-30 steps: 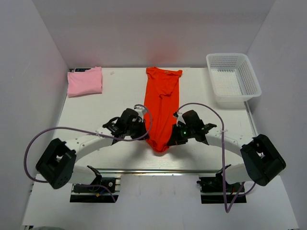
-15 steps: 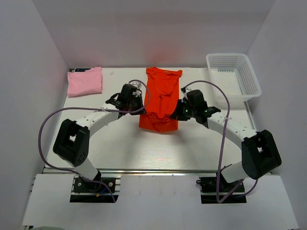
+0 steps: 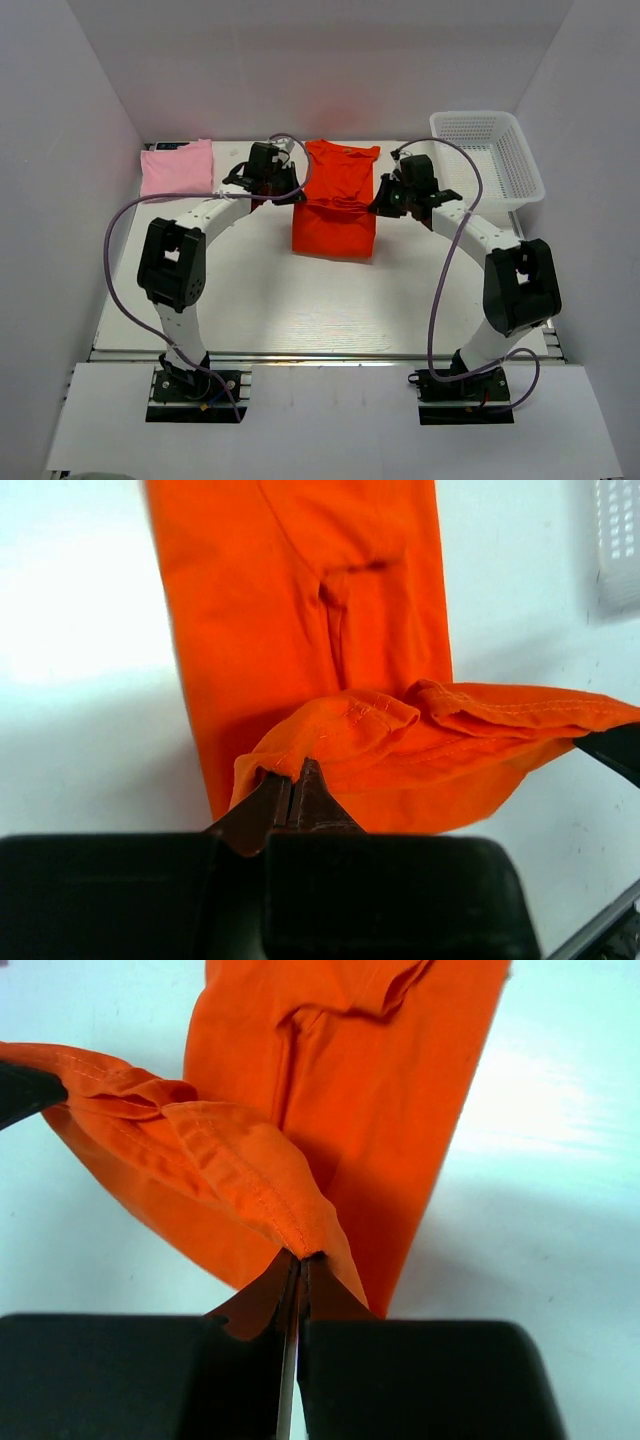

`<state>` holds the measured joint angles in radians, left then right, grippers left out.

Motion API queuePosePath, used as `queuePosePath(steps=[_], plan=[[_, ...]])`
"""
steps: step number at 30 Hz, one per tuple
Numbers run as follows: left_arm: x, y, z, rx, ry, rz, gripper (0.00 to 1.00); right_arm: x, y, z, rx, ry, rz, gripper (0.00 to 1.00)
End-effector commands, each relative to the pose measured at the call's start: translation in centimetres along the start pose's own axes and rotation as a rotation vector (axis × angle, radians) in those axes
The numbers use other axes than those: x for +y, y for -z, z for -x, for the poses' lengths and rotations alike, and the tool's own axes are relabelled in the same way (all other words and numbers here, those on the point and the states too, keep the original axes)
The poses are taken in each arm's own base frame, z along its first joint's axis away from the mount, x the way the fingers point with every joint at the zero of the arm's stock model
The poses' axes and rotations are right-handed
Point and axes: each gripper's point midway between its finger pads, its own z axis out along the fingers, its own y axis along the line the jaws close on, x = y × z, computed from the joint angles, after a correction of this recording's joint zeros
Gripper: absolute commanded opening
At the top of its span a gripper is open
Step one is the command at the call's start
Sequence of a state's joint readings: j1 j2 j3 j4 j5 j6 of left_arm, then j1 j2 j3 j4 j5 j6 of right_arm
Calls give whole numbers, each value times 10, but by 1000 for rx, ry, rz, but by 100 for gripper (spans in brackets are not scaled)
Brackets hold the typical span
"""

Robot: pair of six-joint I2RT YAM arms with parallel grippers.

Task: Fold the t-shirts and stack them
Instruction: Fold the folded rectangular tshirt in 1/3 of the way, then grab one side of the 2/3 rectangular tshirt with both arms

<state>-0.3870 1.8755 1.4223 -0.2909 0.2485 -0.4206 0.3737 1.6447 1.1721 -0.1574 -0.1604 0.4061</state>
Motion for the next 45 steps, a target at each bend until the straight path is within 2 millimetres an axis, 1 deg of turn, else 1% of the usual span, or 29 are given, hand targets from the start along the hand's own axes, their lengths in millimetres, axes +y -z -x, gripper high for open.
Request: queuePosePath(steps=[1,11,13,14,16,17,18,19,20,21,22,23,25,26,27,28,30,31,32,33,34,35,36,37,38,39,40,42,45], plan=[[-4,-1,33,-62,-34,-48,0,4,1,37,-71,53,31,0],[9,-38,54,-71,-35,-74,0,-11,-36,61,-46,56,96,0],[10,-47,58,-79,-38,-77,0,-18,-49,55,-14,37,96,0],[7,-48,68,-99,-45,-85,0,-15,-49,68,-39,38,101,0],[23,-66,64,-68,-25,-54,10,-33,-69,59,1,-15,52,0],[22,-67,74,-82,-27,-44,26,-36,-78,63,6,-30,48,18],[35,-76,73,-74,-13,-14,41,-41,-86,66,17,-57,49,29],[32,-76,87,-105,-22,-15,59,-42,-95,72,12,-58,62,41],[40,-76,95,-120,-15,13,90,-42,-95,91,-23,-55,68,52],[42,-73,114,-151,-4,12,100,-39,-100,103,-28,-55,87,58],[38,-71,122,-159,-6,9,100,-43,-108,103,-19,-56,90,68],[42,-65,129,-163,-8,19,100,-41,-102,122,-48,-37,99,90],[38,-55,140,-191,-23,26,100,-25,-91,132,-56,-6,155,90],[36,-38,150,-215,-35,25,100,-27,-92,111,-14,6,158,90],[41,-38,134,-186,-26,36,100,-9,-69,125,-61,41,185,90],[38,-33,129,-181,-40,22,100,-6,-62,125,-77,68,198,90],[33,-21,103,-162,-44,6,100,-13,-54,85,-20,36,185,90],[31,-17,93,-148,-44,-15,100,-4,-42,92,-62,57,199,90],[26,-16,80,-129,-48,-30,100,-10,-33,73,-39,43,183,90],[36,-18,54,-82,-32,-13,100,-20,-35,49,-2,18,165,90],[33,-10,50,-79,-46,-21,100,-30,-34,27,31,-6,137,90],[30,-11,39,-58,-48,-24,100,-25,-20,29,10,0,140,90],[36,-15,13,10,-37,-33,100,-27,-17,21,23,-11,137,90],[38,-12,2,35,-38,-34,100,-35,-17,-11,85,-45,121,90],[34,-9,-7,49,-41,-38,100,-31,-9,-12,77,-40,139,90],[45,-13,-32,97,-24,-21,100,-30,-8,-20,90,-46,145,90],[46,-11,-35,97,-24,-21,100,-33,-7,-39,119,-66,145,90],[50,-13,-48,118,-23,8,100,-36,-7,-53,141,-93,147,90],[50,-19,-67,169,-33,10,88,-39,-14,-65,177,-128,149,87]])
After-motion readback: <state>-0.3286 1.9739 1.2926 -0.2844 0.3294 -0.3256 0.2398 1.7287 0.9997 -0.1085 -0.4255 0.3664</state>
